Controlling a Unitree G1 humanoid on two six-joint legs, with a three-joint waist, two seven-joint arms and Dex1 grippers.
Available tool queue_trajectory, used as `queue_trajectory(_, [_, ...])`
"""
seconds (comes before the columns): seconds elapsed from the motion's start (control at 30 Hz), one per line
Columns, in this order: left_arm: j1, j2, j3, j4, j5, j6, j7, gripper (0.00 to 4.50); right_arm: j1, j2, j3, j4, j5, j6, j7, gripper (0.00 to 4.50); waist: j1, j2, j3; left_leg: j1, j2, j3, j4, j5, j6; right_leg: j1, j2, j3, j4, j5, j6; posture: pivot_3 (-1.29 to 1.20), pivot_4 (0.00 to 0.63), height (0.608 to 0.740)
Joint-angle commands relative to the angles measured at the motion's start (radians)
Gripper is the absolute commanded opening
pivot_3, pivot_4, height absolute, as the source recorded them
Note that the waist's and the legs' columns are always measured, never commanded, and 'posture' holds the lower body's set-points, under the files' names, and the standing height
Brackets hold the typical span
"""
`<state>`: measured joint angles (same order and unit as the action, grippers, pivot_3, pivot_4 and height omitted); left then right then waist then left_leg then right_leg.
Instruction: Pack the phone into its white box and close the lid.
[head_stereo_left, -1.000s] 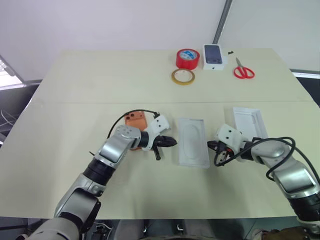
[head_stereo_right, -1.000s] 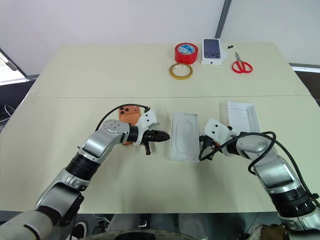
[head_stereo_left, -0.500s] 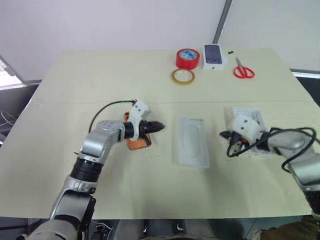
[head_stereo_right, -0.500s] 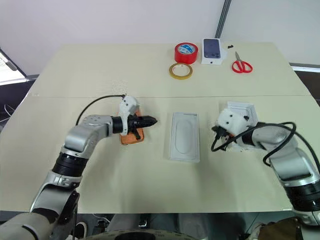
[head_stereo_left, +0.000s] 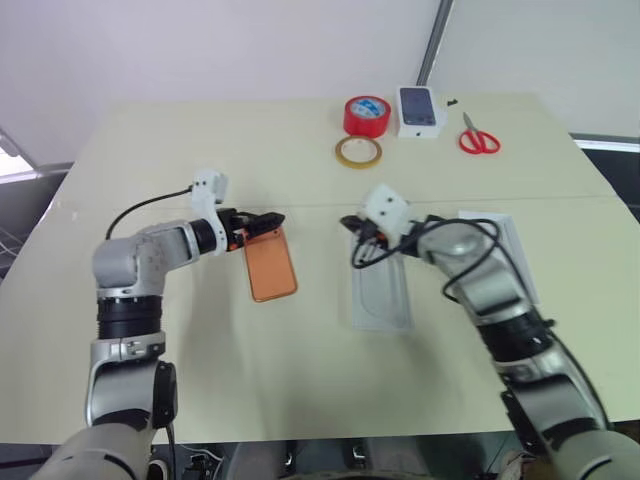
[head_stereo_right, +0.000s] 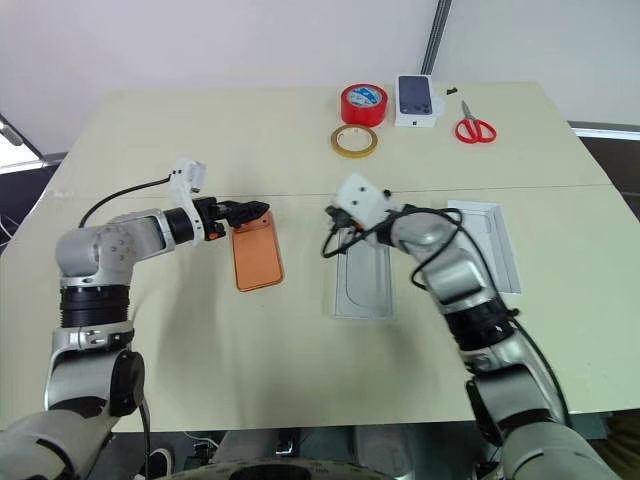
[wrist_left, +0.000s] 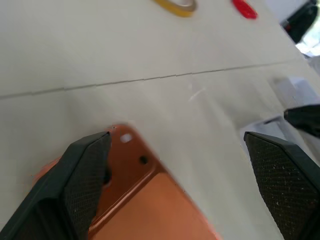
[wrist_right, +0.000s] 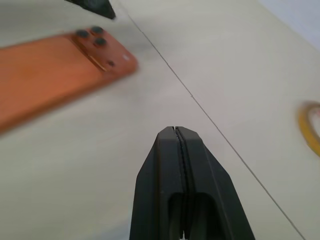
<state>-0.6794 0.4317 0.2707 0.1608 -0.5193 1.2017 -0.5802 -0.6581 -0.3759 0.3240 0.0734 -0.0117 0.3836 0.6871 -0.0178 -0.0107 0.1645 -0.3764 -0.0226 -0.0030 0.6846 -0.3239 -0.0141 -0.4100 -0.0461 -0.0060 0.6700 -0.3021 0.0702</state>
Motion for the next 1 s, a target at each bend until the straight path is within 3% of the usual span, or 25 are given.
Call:
queue_trajectory(0.03, [-0.026,0.017,0.080,0.022,-0.024,0.122,0.077,4.46,-0.047,0.069,0.038,0.076,-0.026,-0.062,-0.009,0.00,0.002,0.000,0.000,0.000,0.000,0.000,0.000,0.000,0.000,0.000,0.000,0.000,0.000,0.000,0.000,0.00,0.150,0.740])
queue_trajectory(0.37, [0.024,-0.001,0.176,-0.036,-0.051,0.393,0.167,4.46,-0.113,0.133,0.154,0.260,-0.111,-0.145,0.089,0.00,-0.004,0.000,0.000,0.001,-0.001,0.000,0.000,0.000,-0.001,0.000,0.000,0.000,0.001,0.000,0.000,0.00,0.150,0.740])
queue_trajectory(0.63, [0.041,-0.049,0.144,0.012,-0.057,0.412,0.191,4.46,-0.142,0.146,0.172,0.312,-0.149,-0.165,0.151,0.00,-0.001,0.001,-0.002,0.003,-0.001,0.000,0.000,0.001,-0.002,0.001,0.000,0.000,0.003,0.000,0.000,0.00,0.150,0.740])
queue_trajectory(1.0, [0.008,-0.149,0.098,0.116,-0.092,0.413,0.227,4.46,-0.093,0.137,0.150,0.213,-0.139,-0.077,0.201,0.00,0.009,0.009,-0.014,0.005,-0.003,-0.002,0.000,0.001,-0.002,0.005,-0.002,0.000,0.002,0.000,0.000,0.00,0.150,0.740])
